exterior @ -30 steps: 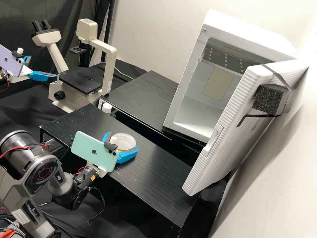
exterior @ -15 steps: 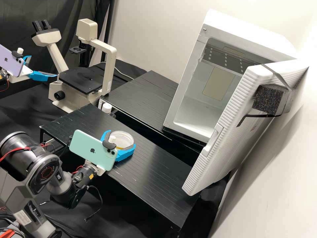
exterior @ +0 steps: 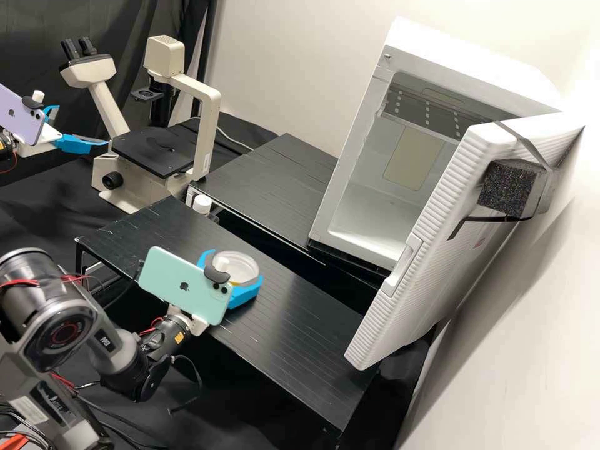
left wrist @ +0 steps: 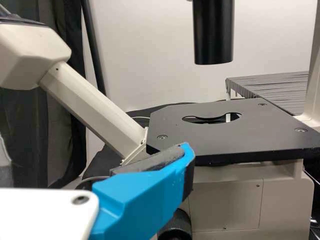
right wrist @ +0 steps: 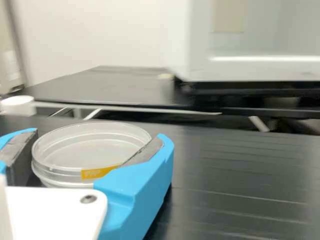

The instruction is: Return the petri dish to the incubator.

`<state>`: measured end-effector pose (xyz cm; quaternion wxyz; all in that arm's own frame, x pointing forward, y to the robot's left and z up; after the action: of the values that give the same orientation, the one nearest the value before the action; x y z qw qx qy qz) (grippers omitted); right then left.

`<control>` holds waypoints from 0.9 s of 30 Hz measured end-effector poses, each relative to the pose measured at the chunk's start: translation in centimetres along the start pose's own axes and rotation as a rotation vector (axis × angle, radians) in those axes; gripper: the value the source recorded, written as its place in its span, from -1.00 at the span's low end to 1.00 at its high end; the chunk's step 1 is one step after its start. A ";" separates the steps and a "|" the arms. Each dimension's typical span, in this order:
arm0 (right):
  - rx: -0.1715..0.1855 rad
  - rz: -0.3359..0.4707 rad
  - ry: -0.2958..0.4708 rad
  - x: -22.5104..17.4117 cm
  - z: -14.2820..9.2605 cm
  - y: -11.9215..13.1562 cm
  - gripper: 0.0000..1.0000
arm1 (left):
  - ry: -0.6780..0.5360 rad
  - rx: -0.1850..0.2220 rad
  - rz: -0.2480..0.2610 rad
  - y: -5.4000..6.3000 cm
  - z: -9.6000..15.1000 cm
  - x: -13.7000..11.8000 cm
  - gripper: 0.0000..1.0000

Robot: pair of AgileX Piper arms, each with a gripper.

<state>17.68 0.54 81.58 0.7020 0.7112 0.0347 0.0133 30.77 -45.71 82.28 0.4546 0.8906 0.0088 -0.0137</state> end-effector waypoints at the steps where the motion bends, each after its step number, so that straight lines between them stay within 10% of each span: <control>1: 0.003 0.030 -0.011 -0.1 0.1 0.4 -1.00 | 0.000 0.000 0.000 0.0 0.0 0.0 1.00; 11: -0.010 0.184 -0.100 1.1 1.9 3.8 -1.00 | 0.000 0.000 0.000 0.0 0.0 0.0 1.00; 27: -0.039 0.417 -0.041 13.1 3.3 13.7 -1.00 | 0.000 0.000 0.000 0.0 0.0 0.0 1.00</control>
<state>31.38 -2.02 94.79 0.6984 0.6892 -0.1277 0.1446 30.77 -45.71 82.28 0.4546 0.8906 0.0088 -0.0137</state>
